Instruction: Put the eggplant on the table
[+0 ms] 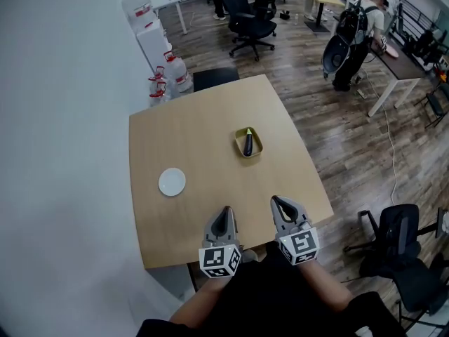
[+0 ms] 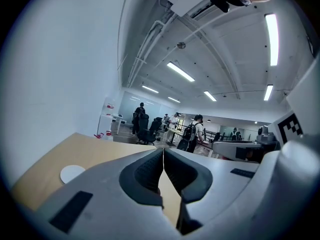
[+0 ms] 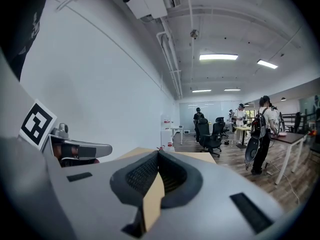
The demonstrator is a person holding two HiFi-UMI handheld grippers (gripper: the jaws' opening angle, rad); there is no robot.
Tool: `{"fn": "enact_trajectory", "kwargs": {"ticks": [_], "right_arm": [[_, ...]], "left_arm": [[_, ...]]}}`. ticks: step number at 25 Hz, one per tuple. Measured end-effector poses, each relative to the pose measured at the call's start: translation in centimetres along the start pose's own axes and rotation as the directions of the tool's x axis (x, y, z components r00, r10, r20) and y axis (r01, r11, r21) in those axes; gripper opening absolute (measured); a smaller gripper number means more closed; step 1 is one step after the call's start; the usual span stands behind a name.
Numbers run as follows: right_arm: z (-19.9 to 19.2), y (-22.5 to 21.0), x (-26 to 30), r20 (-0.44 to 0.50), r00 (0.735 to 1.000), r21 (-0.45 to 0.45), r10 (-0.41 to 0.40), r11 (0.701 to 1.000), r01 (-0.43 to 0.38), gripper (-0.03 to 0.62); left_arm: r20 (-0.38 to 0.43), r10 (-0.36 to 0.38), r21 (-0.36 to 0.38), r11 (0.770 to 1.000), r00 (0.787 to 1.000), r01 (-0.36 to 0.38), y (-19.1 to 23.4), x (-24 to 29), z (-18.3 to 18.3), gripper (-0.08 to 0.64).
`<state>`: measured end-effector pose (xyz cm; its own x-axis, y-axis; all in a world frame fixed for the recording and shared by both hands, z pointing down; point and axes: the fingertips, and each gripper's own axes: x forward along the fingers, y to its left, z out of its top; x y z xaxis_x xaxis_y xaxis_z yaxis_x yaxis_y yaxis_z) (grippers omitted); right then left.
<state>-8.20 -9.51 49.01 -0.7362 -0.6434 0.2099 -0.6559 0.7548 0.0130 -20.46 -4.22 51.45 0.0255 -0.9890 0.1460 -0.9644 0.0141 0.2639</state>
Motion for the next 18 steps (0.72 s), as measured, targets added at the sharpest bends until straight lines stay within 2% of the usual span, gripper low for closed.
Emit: {"fn": "enact_trajectory", "kwargs": {"ticks": [5, 11, 18], "right_arm": [[0.1, -1.4, 0.5, 0.005, 1.000, 0.005, -0.020, 1.000, 0.020, 0.060], [0.6, -2.6, 1.6, 0.009, 1.000, 0.005, -0.018, 1.000, 0.018, 0.060], [1.5, -3.4, 2.4, 0.024, 1.000, 0.004, -0.013, 1.000, 0.013, 0.060]], "left_arm": [[0.019, 0.020, 0.022, 1.000, 1.000, -0.021, 1.0, 0.8, 1.2, 0.018], [0.006, 0.033, 0.040, 0.999, 0.999, -0.033, 1.8, 2.1, 1.6, 0.018], [-0.005, 0.053, 0.027, 0.998, 0.999, -0.053, 2.1, 3.3, 1.8, 0.018]]}}
